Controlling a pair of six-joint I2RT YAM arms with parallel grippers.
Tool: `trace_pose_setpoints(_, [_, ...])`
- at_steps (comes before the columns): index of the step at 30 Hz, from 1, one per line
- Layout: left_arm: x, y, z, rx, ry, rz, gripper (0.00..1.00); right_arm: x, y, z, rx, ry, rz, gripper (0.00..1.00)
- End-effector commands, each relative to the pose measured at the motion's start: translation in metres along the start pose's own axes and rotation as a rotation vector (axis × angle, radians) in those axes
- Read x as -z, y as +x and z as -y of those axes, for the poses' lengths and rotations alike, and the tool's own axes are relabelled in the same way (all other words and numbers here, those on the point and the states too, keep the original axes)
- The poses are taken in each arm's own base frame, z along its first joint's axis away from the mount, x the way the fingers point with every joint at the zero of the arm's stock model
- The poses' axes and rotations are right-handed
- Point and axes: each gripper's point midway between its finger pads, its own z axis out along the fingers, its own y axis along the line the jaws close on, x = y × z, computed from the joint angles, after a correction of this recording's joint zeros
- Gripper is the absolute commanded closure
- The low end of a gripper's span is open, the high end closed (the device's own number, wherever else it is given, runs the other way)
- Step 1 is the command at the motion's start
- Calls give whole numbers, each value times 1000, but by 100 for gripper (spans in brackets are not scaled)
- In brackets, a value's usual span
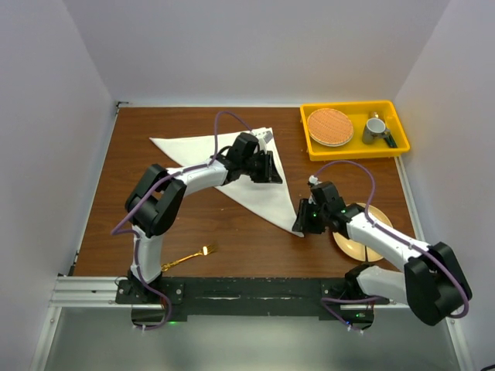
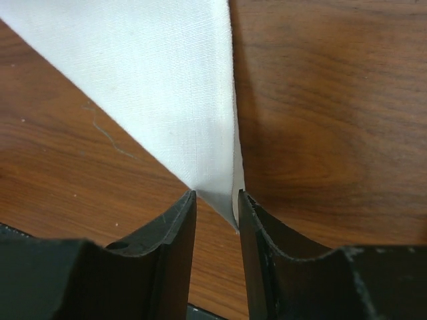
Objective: Fold the napkin, place the utensils inside, and roll it up
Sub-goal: Fold the napkin
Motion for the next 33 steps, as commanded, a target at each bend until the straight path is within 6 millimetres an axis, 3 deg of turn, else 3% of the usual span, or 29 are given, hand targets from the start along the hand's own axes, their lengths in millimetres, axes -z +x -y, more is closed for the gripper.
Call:
trace_pose_setpoints(1, [0,-15,15,-8,41,41,72,10,-1,-8,-21,-53,24,67])
trace_pose_setpoints(9, [-1,-16,18,-1,51,44,72,3,18,-3,-61,-59,-28,72])
trace_pose_setpoints(13, [-4,-12,15,5,42,34,72,-3,32,15,-126,21,-54,85])
trace_pose_setpoints(19, [-10,-12,7,-2,19,29,72,0,28,25,-114,83,-32,78])
trace_pose_setpoints(21, [-7,-16,6,-9,-11,24,73,7,24,22,-84,74,-28,70])
trace_pose_setpoints(24, [7,-38,10,-33,-33,75,73,18,8,6,-51,30,11,55])
trace_pose_setpoints(25, [15,-51,7,-32,-42,103,73,25,-5,-1,-32,32,43,53])
trace_pose_setpoints(27, [25,-64,2,-24,-56,125,73,29,-13,0,-12,74,47,48])
trace_pose_setpoints(29, [42,-83,-10,-7,-72,169,73,34,-28,-6,14,81,76,48])
trace_pose_setpoints(33, [71,-107,-48,49,-123,231,73,21,-27,-30,53,12,56,51])
